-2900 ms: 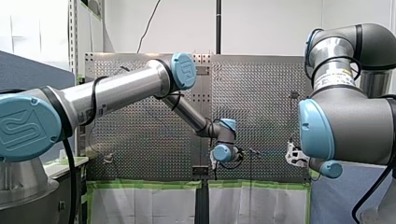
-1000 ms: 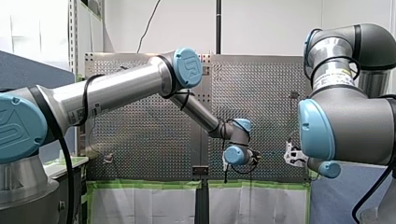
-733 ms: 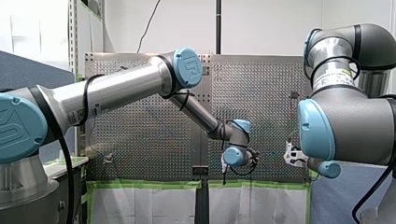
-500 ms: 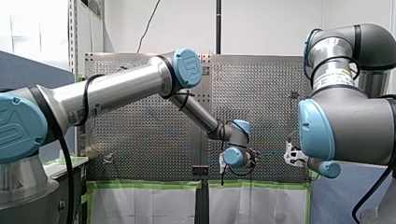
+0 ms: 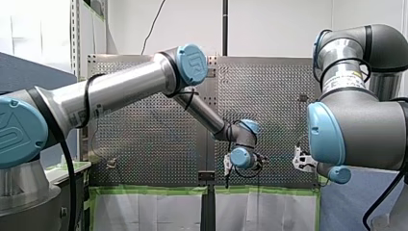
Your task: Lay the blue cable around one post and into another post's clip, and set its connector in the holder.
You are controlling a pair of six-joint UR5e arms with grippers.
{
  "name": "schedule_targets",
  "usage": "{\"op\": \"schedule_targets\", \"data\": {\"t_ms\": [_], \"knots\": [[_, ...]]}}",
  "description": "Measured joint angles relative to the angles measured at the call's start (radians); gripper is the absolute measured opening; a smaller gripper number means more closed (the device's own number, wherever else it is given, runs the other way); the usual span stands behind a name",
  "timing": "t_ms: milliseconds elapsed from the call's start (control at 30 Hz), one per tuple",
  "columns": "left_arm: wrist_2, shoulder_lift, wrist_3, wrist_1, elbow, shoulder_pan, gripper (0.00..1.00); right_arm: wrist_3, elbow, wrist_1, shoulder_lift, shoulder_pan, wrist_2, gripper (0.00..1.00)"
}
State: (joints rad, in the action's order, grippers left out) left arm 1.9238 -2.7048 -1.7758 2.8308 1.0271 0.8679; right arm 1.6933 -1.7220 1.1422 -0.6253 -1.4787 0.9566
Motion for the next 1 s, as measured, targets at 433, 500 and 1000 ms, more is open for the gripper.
{"op": "schedule_targets", "data": {"t_ms": [433, 500, 1000], "knots": [[0.006, 0.112, -0.022, -0.101, 0.112, -0.022, 1.00, -0.008, 0.000, -0.006, 0.000, 0.018, 0.064, 0.00], [0.009, 0.127, -0.023, -0.116, 0.126, -0.026, 1.00, -0.013, 0.000, -0.010, -0.001, 0.021, 0.078, 0.00], [0.041, 0.249, -0.027, -0.125, 0.249, -0.038, 1.00, -0.026, 0.000, -0.019, -0.002, 0.034, 0.088, 0.00]]}}
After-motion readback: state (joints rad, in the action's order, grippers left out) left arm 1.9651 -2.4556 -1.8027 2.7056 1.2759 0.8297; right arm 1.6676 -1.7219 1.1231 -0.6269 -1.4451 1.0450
